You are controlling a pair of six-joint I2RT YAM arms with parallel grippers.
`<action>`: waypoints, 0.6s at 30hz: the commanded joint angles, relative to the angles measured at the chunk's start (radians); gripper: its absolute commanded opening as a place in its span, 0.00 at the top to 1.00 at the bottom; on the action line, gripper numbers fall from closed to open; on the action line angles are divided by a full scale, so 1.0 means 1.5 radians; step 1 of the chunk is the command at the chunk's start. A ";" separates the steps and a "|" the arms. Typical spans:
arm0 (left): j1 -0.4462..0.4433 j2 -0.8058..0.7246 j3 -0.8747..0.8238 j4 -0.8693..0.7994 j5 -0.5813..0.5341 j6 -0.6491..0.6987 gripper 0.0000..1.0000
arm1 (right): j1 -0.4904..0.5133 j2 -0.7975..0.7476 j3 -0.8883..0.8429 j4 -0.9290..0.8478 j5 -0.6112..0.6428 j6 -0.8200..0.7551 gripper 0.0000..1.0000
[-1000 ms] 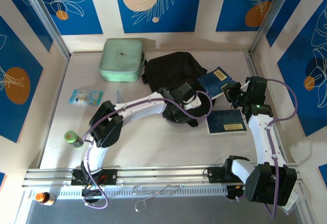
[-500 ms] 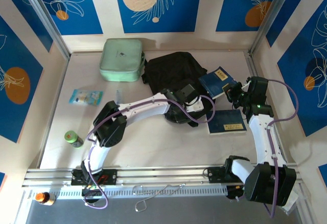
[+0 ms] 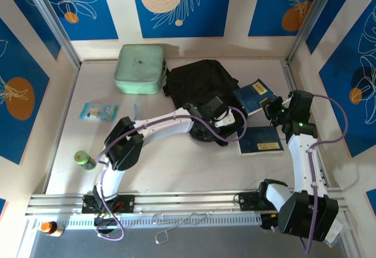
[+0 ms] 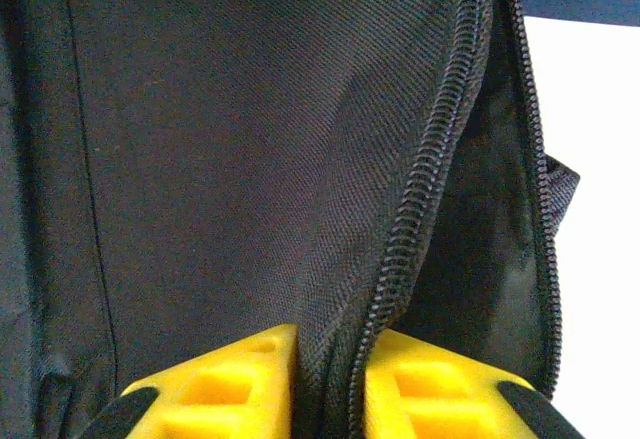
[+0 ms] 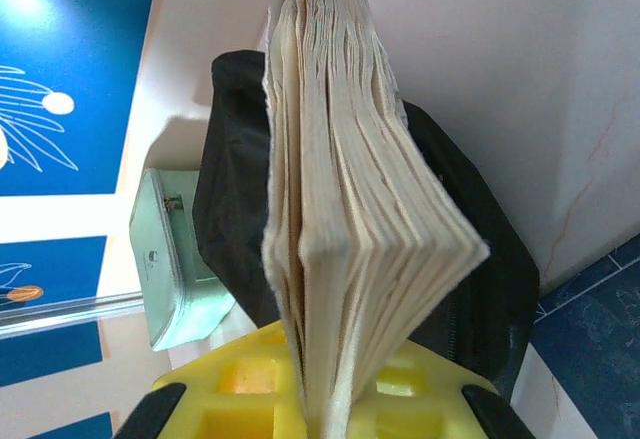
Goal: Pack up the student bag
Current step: Open the student bag at the top-center of the table.
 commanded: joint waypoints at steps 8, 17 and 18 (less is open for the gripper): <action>0.019 -0.099 -0.065 0.116 -0.039 -0.040 0.97 | -0.050 -0.044 0.042 -0.045 -0.012 -0.022 1.00; 0.056 -0.147 -0.082 0.223 -0.073 -0.148 1.00 | -0.090 -0.110 0.059 -0.118 0.048 -0.007 1.00; 0.061 -0.151 -0.081 0.233 -0.084 -0.156 1.00 | -0.094 -0.115 0.060 -0.128 0.053 -0.005 1.00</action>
